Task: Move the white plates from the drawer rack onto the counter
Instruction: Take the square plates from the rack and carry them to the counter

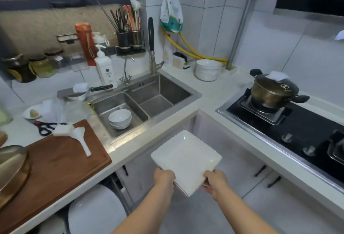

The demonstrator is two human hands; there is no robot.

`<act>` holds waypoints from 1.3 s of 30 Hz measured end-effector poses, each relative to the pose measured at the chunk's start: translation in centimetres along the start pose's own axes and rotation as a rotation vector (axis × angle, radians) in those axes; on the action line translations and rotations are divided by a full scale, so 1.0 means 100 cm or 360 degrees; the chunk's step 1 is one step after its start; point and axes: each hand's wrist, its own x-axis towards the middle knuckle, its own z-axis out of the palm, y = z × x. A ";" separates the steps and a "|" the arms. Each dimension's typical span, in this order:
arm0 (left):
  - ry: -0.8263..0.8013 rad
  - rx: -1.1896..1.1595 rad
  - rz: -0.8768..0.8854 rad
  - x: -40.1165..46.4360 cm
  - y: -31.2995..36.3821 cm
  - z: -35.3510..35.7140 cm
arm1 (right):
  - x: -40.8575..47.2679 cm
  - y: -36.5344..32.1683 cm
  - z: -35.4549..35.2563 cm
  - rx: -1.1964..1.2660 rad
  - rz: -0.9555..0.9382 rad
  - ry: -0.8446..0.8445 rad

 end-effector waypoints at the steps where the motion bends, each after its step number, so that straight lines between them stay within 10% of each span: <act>1: -0.0008 -0.0015 0.0004 0.001 0.004 0.008 | 0.005 -0.007 -0.004 0.0007 -0.0009 0.0003; 39: 0.0010 0.0029 0.0288 0.133 0.170 0.250 | 0.227 -0.262 -0.026 -0.0739 -0.0604 -0.0020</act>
